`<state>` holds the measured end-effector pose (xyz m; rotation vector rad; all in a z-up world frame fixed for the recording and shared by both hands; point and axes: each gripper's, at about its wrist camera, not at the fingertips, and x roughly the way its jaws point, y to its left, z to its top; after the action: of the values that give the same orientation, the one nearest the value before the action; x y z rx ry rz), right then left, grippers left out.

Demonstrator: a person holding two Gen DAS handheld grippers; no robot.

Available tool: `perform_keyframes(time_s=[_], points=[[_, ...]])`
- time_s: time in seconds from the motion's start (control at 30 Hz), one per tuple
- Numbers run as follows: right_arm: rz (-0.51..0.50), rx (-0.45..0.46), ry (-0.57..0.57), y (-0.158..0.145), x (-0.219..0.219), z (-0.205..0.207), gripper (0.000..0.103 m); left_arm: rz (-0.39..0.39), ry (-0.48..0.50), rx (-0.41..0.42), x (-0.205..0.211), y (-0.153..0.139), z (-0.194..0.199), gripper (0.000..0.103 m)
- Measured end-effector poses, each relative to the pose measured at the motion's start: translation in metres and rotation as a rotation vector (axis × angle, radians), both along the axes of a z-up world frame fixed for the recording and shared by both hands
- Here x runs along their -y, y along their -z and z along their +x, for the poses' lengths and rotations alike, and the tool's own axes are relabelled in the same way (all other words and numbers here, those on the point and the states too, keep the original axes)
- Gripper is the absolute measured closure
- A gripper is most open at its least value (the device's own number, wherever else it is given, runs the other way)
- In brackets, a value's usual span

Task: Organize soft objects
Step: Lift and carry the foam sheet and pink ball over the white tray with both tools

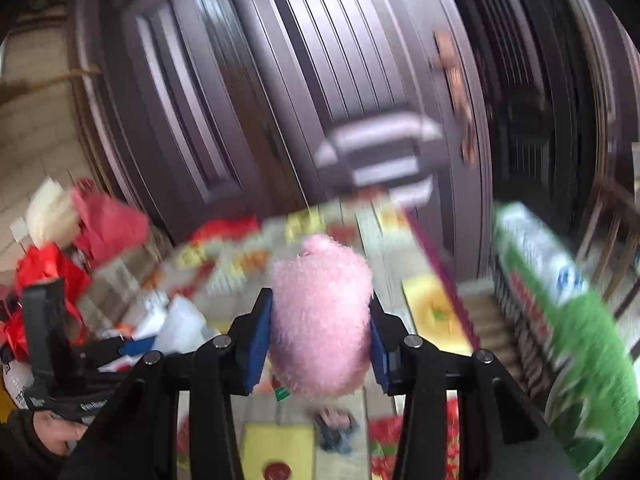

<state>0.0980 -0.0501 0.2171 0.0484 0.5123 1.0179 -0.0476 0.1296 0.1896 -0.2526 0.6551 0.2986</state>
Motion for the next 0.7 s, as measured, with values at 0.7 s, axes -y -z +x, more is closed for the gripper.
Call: perform_keyframes(time_s=[0.7], points=[[0.183, 0.075, -0.086, -0.049, -0.019, -0.075, 0.060, 0.109, -0.173, 0.110, -0.022, -0.058, -0.115, 0.050]])
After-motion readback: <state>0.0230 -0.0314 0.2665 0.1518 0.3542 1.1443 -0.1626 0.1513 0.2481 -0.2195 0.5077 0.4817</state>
